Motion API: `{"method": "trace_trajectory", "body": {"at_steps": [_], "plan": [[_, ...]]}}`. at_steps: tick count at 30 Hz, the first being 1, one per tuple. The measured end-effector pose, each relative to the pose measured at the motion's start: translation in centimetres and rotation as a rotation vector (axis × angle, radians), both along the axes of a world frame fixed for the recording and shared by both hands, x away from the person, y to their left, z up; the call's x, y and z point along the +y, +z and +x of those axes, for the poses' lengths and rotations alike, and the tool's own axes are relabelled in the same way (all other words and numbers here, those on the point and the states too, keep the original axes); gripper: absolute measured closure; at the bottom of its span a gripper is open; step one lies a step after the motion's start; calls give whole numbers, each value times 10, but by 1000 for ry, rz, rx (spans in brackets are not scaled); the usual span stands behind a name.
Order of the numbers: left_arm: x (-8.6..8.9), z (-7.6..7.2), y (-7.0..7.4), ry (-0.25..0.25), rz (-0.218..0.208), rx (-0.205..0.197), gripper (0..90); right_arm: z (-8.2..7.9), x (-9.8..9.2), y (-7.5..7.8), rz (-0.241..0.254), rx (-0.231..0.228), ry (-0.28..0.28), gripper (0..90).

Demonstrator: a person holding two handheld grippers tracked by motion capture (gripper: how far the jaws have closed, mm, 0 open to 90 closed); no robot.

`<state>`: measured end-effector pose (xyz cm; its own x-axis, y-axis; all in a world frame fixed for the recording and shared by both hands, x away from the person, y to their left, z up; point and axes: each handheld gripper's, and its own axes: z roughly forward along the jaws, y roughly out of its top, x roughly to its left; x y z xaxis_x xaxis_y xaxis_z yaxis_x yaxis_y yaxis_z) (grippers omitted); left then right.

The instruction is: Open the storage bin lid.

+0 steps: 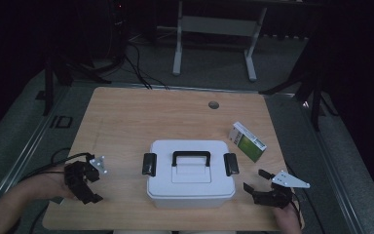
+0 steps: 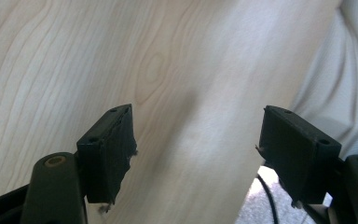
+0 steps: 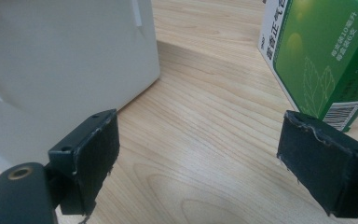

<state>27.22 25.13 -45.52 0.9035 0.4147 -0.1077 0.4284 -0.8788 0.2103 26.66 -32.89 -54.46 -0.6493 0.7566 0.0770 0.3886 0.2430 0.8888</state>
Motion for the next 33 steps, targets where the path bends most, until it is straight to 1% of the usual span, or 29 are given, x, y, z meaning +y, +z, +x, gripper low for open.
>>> {"method": "trace_trajectory", "body": {"at_steps": [1, 3, 4, 6, 7, 9, 13, 15, 16, 17, 19, 20, 22, 24, 29, 33], "plan": [[-2, 1, 3, -7, 8, -8, 267, 0, 0, 0, 1, 0, 0, 123], [-5, 1, 8, -17, 7, -8, 267, 0, 0, 0, 1, 0, 0, 123], [-7, 2, 11, -18, 12, -16, 267, 0, 0, 0, 3, 1, 0, 123], [-10, 2, 17, -27, 10, -14, 267, 0, 0, 0, 4, 0, 1, 123], [-12, 3, 22, -33, 17, -26, 267, 0, 0, 0, 3, 0, 2, 123], [-16, 4, 30, -41, 5, -28, 267, 0, 0, 0, 3, -1, 2, 123], [-25, 8, 44, -59, 11, -40, 267, 0, 0, 0, 6, -2, 3, 123], [-29, 10, 51, -64, 9, -55, 267, 0, 0, 0, 4, 1, 3, 123], [-31, 11, 55, -74, -1, -49, 267, 0, 0, 0, 5, 1, 3, 123], [-33, 12, 58, -77, -9, -51, 267, 0, 0, 0, 5, 2, 3, 123], [-39, 14, 65, -90, -13, -51, 267, 0, 0, 0, 6, 3, 4, 123], [-42, 15, 69, -97, -10, -58, 267, 0, 0, 0, 5, 3, 5, 123], [-49, 15, 73, -110, -12, -53, 267, 0, 0, 0, 7, 4, 3, 123], [-57, 17, 77, -128, 4, -54, 267, 0, 0, 0, 6, 6, 4, 123], [-74, 22, 85, -165, 16, -60, 267, 0, 0, 0, 7, 2, 7, 122], [-85, 26, 90, -185, 8, -57, 267, 0, 0, -1, 11, 2, 8, 122]]}}
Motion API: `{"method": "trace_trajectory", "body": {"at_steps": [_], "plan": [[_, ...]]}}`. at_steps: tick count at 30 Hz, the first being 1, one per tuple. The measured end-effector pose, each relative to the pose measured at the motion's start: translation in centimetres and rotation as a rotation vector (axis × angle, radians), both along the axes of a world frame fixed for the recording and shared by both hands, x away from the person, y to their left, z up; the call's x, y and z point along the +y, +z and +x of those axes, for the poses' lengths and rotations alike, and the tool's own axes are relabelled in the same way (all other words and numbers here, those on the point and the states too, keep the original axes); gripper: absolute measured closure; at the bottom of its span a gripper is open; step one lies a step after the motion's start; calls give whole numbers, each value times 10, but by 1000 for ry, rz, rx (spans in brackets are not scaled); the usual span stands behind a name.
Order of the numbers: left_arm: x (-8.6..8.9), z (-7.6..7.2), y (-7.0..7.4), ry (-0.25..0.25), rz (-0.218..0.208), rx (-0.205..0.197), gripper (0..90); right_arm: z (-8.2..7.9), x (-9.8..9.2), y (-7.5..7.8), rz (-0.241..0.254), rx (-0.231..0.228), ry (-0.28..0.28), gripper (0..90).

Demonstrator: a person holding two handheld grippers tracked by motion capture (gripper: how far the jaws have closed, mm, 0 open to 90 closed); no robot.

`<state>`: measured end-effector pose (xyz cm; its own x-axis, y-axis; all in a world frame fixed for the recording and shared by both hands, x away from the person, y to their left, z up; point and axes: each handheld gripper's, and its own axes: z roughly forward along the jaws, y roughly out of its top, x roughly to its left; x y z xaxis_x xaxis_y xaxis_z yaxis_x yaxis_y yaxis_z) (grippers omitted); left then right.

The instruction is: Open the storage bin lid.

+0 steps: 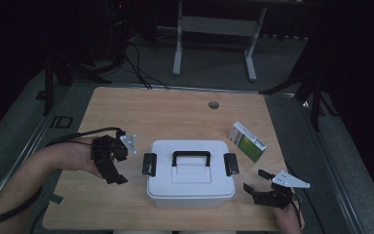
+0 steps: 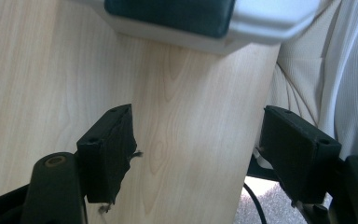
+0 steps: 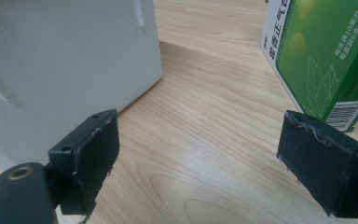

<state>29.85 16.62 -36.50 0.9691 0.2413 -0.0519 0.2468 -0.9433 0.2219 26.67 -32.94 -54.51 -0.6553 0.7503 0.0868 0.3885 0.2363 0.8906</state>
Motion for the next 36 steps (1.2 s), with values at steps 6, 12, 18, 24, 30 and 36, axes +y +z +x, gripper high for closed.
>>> {"method": "trace_trajectory", "body": {"at_steps": [6, 12, 18, 24, 30, 36], "plan": [[-12, 5, 8, -24, 6, -2, 267, 0, 0, 0, 2, 4, 2, 122], [-24, 8, 17, -47, 2, -4, 267, 0, -1, -1, 5, 5, 1, 123], [-36, 16, 22, -56, -30, 7, 267, 0, -1, 0, 7, 4, 2, 123], [-50, 26, 23, -67, -30, -4, 267, 0, -1, -1, 8, 2, 4, 123], [-71, 33, 21, -89, 5, -12, 267, -1, -1, -1, 9, 2, 6, 123], [-89, 36, 20, -112, 30, -15, 267, -1, -1, -2, 8, 0, 9, 123]]}}
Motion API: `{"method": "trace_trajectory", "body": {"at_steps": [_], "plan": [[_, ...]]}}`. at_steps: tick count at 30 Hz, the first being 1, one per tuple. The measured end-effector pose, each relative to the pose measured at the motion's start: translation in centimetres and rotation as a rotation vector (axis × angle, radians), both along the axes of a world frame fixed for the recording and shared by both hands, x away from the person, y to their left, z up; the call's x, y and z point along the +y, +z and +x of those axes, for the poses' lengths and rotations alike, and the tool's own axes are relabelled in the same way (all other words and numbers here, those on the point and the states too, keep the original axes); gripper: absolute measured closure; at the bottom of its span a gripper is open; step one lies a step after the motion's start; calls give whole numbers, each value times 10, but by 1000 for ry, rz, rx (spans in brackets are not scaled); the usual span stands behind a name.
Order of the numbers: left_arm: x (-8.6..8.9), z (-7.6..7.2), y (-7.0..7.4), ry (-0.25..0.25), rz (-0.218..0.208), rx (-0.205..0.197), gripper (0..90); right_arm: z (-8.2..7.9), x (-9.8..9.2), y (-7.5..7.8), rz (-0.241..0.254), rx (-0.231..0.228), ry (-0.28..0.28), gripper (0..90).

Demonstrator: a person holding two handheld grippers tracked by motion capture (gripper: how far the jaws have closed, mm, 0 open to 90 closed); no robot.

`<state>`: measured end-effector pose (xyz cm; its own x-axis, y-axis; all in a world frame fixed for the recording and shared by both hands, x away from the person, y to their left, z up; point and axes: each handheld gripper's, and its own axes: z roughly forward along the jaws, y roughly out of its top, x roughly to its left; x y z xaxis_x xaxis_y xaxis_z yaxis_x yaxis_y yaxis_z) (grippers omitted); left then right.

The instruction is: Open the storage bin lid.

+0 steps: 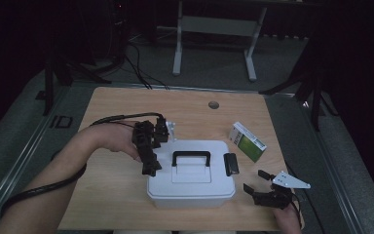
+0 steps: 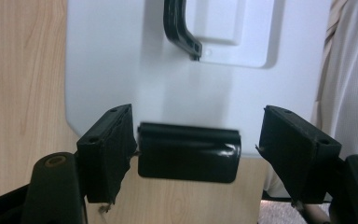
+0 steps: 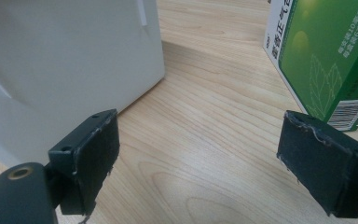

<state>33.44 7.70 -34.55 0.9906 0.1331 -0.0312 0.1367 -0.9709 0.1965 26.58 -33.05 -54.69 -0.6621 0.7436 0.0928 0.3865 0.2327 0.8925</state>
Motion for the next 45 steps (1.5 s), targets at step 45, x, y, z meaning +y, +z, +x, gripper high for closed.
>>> {"method": "trace_trajectory", "body": {"at_steps": [45], "plan": [[-92, 17, -15, -105, 77, 25, 583, 0, 0, 0, 0, 5, 20, 122]]}}
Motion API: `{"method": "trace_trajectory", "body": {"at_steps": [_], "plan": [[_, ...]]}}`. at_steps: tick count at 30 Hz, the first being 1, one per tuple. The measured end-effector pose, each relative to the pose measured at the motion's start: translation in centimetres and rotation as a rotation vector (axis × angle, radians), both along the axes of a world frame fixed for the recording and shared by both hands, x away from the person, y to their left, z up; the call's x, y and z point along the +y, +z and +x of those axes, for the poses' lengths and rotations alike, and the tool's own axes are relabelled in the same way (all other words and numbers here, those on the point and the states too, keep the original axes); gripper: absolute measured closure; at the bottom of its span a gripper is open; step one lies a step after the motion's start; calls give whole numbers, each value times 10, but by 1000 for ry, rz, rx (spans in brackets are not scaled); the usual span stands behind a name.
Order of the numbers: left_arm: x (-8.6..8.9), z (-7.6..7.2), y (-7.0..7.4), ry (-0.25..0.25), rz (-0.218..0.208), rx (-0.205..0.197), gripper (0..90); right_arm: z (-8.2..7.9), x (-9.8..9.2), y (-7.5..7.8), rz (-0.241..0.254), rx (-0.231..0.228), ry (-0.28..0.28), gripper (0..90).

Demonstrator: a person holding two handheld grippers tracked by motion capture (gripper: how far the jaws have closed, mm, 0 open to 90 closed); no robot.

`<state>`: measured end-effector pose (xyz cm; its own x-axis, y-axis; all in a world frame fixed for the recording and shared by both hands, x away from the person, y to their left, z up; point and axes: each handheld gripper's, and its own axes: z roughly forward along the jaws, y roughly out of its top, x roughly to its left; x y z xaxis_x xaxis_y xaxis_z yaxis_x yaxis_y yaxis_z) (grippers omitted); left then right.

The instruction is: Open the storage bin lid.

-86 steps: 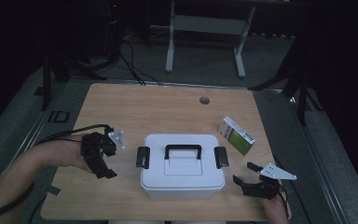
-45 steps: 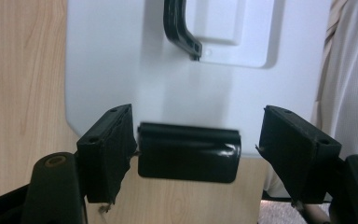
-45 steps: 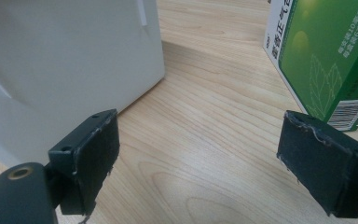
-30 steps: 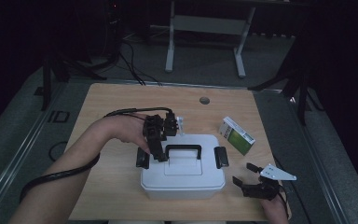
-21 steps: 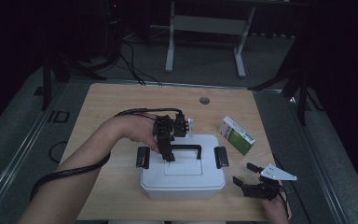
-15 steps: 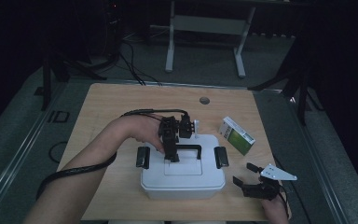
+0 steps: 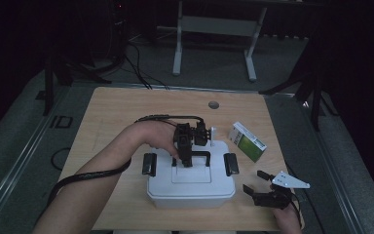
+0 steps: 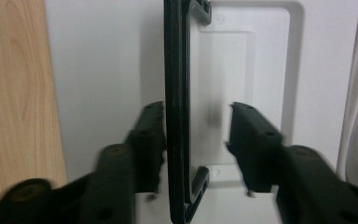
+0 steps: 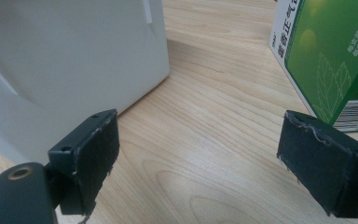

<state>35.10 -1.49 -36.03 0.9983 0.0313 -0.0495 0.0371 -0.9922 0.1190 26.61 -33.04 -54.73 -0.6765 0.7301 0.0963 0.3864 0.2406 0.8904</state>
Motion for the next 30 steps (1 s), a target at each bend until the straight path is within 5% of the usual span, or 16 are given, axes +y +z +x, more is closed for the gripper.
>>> {"method": "trace_trajectory", "body": {"at_steps": [18, 27, 30], "plan": [[-12, 3, 0, -31, 13, -15, 792, 0, -1, 0, 7, 0, 2, 122], [-13, 4, 1, -21, 13, 23, 831, 0, -1, 0, 11, -1, 2, 122], [-14, 3, 2, -33, 18, -10, 843, 0, -1, 0, 7, 0, 2, 122]]}}
